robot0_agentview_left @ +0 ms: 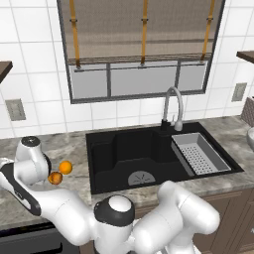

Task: Remove the peach and orange from the sink. Then move the bowl and cup from the counter to the sink for washing.

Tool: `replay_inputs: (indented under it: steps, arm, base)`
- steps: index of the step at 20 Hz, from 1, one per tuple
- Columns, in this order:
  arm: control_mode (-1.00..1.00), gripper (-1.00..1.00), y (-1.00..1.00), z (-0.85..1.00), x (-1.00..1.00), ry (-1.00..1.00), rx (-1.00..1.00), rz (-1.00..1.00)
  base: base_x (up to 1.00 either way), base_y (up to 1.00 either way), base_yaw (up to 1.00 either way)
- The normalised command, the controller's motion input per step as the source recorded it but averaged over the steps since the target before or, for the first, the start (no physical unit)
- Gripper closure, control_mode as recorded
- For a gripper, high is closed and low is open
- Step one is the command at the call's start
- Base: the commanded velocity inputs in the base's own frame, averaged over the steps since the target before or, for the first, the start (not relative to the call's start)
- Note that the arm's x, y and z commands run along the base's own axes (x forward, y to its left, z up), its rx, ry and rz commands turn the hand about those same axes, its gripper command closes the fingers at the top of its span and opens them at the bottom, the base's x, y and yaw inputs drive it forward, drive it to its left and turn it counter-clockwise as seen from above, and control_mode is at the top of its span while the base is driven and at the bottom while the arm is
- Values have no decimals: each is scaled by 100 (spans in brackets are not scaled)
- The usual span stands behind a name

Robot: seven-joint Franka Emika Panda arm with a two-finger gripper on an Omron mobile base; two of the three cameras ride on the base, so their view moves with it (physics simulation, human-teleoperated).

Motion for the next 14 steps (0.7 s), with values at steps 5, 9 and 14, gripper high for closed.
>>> replay_inputs:
  steps: [5,9,14]
  arm:
    - [-100,100,14,-19,9,9,-3,0]
    - [-100,100,3,-10,-1,12,-7,0]
    - [-100,100,-3,-3,-19,12,-6,-2]
  base:
    - [0,0,0]
    - [0,0,0]
    - [0,0,0]
